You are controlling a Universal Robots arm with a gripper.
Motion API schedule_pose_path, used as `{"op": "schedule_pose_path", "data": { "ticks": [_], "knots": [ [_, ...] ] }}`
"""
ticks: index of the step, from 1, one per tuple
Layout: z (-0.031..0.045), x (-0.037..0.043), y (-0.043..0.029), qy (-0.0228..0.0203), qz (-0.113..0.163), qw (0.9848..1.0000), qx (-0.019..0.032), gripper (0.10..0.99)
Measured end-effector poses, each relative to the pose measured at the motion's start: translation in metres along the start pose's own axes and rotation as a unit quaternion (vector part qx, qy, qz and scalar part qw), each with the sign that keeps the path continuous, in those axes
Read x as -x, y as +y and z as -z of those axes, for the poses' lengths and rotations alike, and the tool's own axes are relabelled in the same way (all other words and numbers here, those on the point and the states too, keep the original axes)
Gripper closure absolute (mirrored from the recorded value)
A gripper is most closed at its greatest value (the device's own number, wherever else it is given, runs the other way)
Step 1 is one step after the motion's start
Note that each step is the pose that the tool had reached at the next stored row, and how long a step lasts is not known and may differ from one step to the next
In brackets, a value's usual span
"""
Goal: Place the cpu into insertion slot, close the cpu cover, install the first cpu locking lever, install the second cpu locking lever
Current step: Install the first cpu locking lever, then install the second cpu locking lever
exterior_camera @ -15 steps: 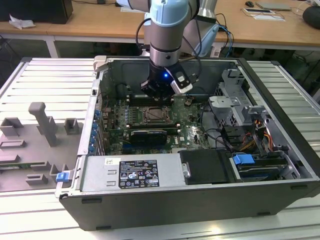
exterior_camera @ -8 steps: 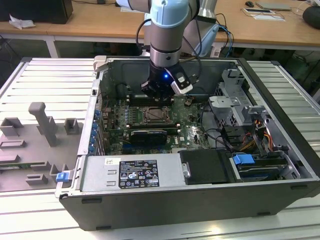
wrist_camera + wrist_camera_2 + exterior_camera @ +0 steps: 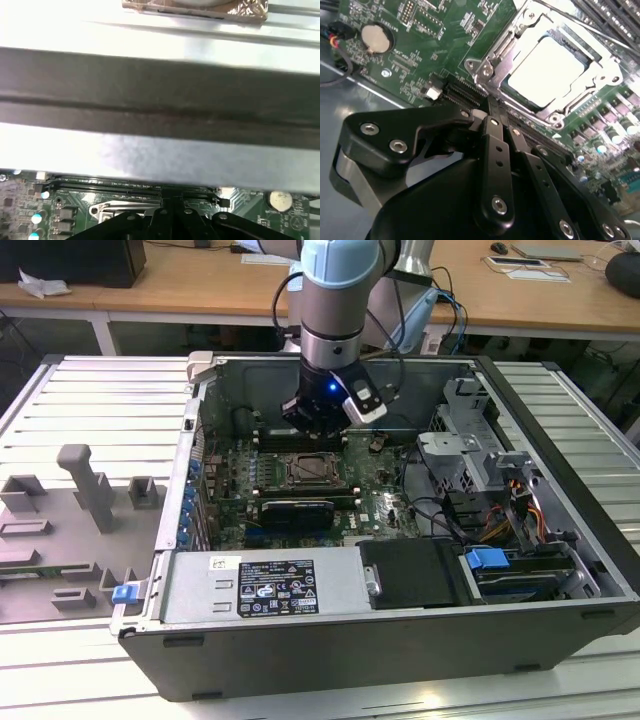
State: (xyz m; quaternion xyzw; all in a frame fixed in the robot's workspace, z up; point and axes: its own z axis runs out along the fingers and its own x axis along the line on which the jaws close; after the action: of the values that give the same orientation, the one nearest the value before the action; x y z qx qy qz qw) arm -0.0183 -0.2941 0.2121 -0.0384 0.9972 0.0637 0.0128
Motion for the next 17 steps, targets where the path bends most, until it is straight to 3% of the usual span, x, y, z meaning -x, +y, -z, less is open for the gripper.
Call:
{"op": "schedule_pose_path", "data": {
  "ticks": [17],
  "knots": [
    [0.0018,-0.0010,-0.0124,0.0000,0.000,1.0000,0.0000,0.980]
  ]
}}
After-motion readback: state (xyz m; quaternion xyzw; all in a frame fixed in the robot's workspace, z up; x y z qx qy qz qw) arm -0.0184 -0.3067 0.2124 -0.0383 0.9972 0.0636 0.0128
